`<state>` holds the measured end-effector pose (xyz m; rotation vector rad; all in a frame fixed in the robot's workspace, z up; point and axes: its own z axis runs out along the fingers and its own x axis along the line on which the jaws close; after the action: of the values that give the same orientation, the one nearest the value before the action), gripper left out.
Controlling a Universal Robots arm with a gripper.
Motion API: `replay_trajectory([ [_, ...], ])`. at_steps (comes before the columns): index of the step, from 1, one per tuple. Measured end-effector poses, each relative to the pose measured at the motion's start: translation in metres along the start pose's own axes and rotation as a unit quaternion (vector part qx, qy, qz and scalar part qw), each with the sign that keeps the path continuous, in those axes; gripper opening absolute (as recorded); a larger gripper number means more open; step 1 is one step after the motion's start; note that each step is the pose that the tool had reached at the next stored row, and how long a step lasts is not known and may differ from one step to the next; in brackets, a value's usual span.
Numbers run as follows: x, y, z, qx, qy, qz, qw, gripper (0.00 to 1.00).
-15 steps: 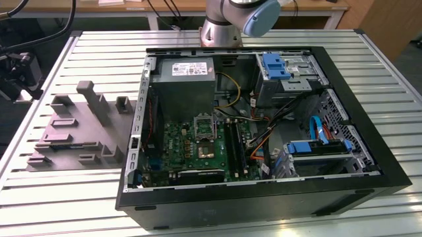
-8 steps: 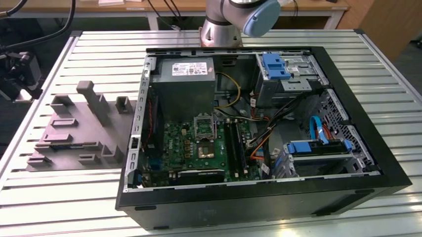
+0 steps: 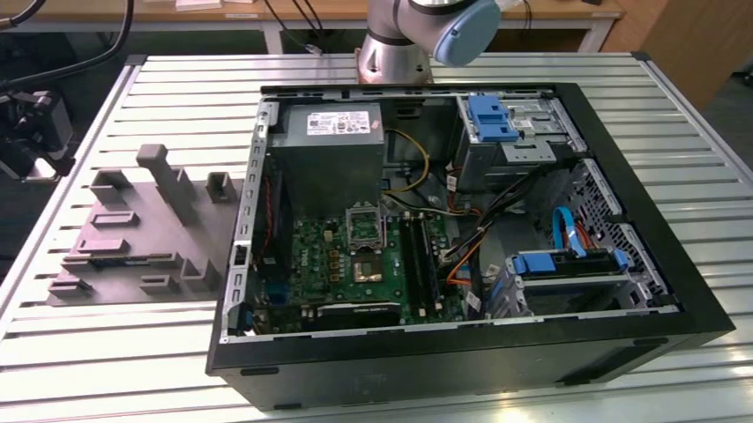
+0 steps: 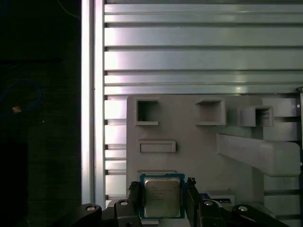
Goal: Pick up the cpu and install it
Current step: 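Pick up the cpu and move it towards the insertion slot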
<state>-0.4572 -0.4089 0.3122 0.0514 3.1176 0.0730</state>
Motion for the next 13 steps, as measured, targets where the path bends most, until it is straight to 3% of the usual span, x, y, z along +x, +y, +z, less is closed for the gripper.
replay_trajectory([
  [13,-0.0001,0.0002,-0.0049,0.0,0.0,0.0,1.0,0.47],
])
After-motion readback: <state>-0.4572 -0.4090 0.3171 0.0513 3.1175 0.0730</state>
